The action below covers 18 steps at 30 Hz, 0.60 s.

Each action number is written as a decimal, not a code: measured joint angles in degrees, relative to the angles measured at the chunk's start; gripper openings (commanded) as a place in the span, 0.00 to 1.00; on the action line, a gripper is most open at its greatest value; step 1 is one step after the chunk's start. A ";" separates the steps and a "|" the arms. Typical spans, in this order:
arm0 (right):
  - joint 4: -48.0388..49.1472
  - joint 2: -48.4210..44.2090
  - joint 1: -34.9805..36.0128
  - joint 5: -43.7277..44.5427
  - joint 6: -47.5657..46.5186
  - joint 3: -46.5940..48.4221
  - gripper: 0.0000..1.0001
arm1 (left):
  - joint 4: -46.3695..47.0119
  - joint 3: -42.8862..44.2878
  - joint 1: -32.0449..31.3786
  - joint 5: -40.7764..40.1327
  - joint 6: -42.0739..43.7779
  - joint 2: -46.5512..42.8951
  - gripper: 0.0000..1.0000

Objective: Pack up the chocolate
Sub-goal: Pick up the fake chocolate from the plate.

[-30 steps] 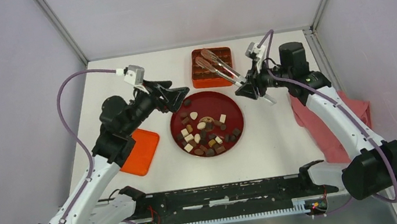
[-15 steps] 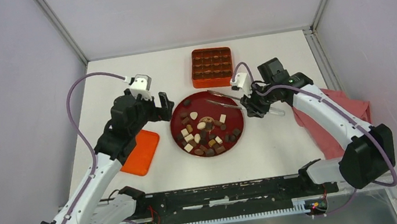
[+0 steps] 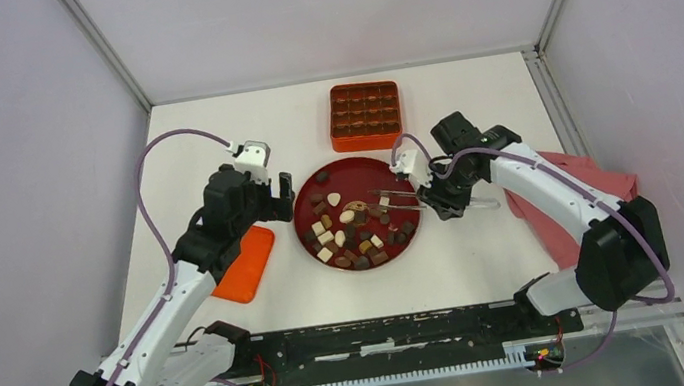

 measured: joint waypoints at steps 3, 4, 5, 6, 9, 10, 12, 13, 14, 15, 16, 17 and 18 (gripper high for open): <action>-0.39 1.68 0.66 0.46 -0.04 0.00 0.41 | 0.00 -0.11 0.00 -0.02 0.04 -0.02 1.00; -0.44 2.25 0.83 0.72 -0.04 0.00 0.41 | -0.02 -0.17 0.00 -0.02 0.04 -0.02 1.00; -0.44 2.62 0.96 0.92 -0.04 0.00 0.41 | -0.02 -0.22 0.00 -0.02 0.07 -0.02 1.00; -0.44 3.10 1.01 1.20 -0.04 0.02 0.41 | -0.04 -0.24 0.00 -0.02 0.07 -0.02 1.00; -0.46 4.24 1.20 1.55 -0.07 0.02 0.41 | -0.07 -0.31 0.00 -0.02 0.07 -0.02 1.00; -0.46 4.46 1.29 1.68 -0.07 0.02 0.41 | -0.04 -0.31 0.00 -0.02 0.07 -0.02 1.00; -0.46 4.92 1.36 1.86 -0.07 0.00 0.41 | -0.07 -0.31 0.00 0.00 0.09 -0.02 0.99; -0.46 5.09 1.38 1.88 -0.04 0.02 0.41 | -0.07 -0.31 0.00 0.00 0.07 -0.02 0.99; -0.46 5.25 1.42 1.99 -0.04 0.02 0.41 | -0.07 -0.31 0.00 0.00 0.09 -0.02 0.99; -0.46 5.38 1.51 2.14 -0.02 0.02 0.41 | -0.07 -0.31 0.00 0.00 0.09 -0.02 0.99; -0.46 5.60 1.60 2.21 -0.04 0.02 0.41 | -0.07 -0.31 0.00 0.02 0.09 -0.02 0.99; -0.46 5.84 1.66 2.23 -0.02 0.02 0.40 | -0.07 -0.31 0.00 0.02 0.09 -0.02 0.99; -0.46 6.12 1.77 2.25 -0.02 0.04 0.39 | -0.07 -0.31 0.00 0.02 0.09 -0.02 0.98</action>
